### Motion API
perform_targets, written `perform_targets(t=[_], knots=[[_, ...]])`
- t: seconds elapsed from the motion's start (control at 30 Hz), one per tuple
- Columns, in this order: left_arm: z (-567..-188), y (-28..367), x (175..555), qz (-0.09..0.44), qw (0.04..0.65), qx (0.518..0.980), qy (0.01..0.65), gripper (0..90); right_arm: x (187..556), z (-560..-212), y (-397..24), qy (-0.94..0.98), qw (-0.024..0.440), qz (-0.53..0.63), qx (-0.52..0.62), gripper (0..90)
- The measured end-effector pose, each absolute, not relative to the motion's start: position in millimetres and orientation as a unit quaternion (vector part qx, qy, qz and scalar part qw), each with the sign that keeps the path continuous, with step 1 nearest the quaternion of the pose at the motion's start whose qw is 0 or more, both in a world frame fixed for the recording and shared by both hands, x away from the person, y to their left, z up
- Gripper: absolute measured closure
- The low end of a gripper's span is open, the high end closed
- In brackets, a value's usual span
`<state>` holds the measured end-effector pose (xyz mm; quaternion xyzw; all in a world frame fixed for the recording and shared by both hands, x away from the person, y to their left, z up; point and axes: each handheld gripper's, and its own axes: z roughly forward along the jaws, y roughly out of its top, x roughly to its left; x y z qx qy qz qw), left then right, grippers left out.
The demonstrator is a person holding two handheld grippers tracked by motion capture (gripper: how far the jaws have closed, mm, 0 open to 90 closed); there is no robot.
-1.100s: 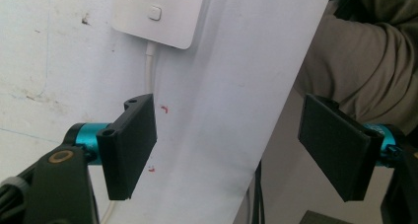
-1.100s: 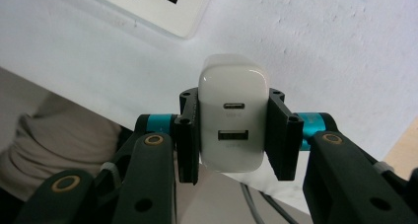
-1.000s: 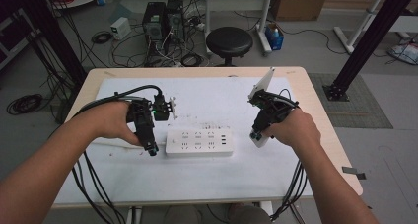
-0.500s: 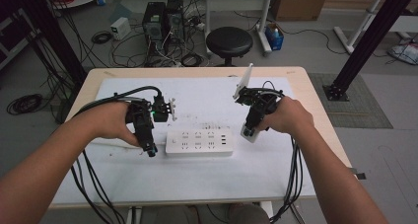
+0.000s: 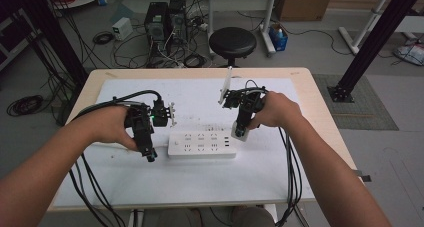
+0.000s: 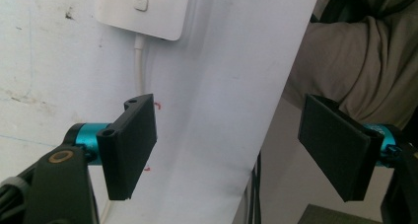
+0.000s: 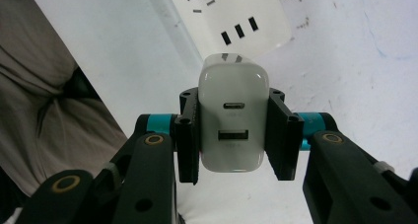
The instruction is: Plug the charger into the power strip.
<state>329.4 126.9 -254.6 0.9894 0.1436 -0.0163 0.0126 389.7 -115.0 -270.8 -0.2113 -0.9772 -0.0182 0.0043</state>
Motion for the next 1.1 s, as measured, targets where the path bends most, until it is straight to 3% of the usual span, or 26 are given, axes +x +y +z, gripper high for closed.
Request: perform_targets(t=[0.93,1.1], knots=[[-252,130,326,-0.015,0.011,0.991,0.130,21.4,409,-294,-68,-0.999,-0.019,-0.005,-0.037,62.2],[-252,131,325,-0.017,0.013,0.991,0.130,21.4,416,-306,-58,-1.000,-0.006,-0.004,-0.025,62.2]])
